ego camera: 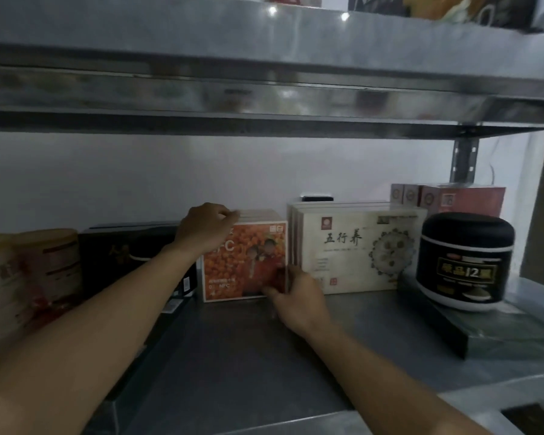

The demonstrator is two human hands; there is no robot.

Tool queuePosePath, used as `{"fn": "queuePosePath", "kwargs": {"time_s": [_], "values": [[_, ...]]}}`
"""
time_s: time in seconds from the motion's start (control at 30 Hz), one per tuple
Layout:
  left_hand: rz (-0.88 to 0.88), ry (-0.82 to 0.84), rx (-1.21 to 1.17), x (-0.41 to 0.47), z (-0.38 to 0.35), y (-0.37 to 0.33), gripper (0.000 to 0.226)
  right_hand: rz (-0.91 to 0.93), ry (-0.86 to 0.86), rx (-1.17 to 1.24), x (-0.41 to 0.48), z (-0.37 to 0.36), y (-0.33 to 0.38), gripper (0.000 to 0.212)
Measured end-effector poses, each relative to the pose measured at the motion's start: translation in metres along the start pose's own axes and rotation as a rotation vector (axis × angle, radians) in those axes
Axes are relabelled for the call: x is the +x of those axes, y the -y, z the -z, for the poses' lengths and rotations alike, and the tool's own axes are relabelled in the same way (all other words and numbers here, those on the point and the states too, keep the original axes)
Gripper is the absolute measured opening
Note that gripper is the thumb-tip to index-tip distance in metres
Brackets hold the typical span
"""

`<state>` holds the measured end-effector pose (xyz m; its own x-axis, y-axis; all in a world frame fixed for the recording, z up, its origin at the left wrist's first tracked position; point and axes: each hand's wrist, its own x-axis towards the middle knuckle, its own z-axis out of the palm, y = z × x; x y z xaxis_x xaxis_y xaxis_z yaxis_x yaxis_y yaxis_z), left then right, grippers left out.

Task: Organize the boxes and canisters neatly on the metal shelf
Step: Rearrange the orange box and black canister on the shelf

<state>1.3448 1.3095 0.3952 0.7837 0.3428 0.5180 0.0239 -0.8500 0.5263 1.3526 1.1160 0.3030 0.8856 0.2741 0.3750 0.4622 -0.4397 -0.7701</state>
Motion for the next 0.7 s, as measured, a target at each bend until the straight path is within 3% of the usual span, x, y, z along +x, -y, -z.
{"fn": "queuePosePath", "kwargs": {"time_s": [0.13, 0.23, 0.4, 0.6, 0.7], "values": [[-0.015, -0.016, 0.094, -0.020, -0.004, -0.016, 0.035, 0.059, 0.018, -0.026, -0.027, 0.031, -0.006, 0.037], [-0.017, -0.056, 0.212, -0.039, -0.016, -0.033, 0.037, 0.119, 0.004, -0.069, -0.051, 0.063, -0.017, 0.051], [-0.120, -0.256, 0.378, -0.078, -0.048, -0.072, 0.034, 0.272, -0.034, -0.200, -0.076, 0.126, -0.044, 0.052], [0.016, -0.091, 0.116, -0.130, -0.105, -0.109, 0.019, 0.383, -0.281, -0.005, -0.086, 0.189, -0.072, 0.050], [0.138, 0.050, 0.077, -0.149, -0.122, -0.117, 0.041, 0.382, -0.452, 0.087, -0.078, 0.209, -0.083, 0.060]]}}
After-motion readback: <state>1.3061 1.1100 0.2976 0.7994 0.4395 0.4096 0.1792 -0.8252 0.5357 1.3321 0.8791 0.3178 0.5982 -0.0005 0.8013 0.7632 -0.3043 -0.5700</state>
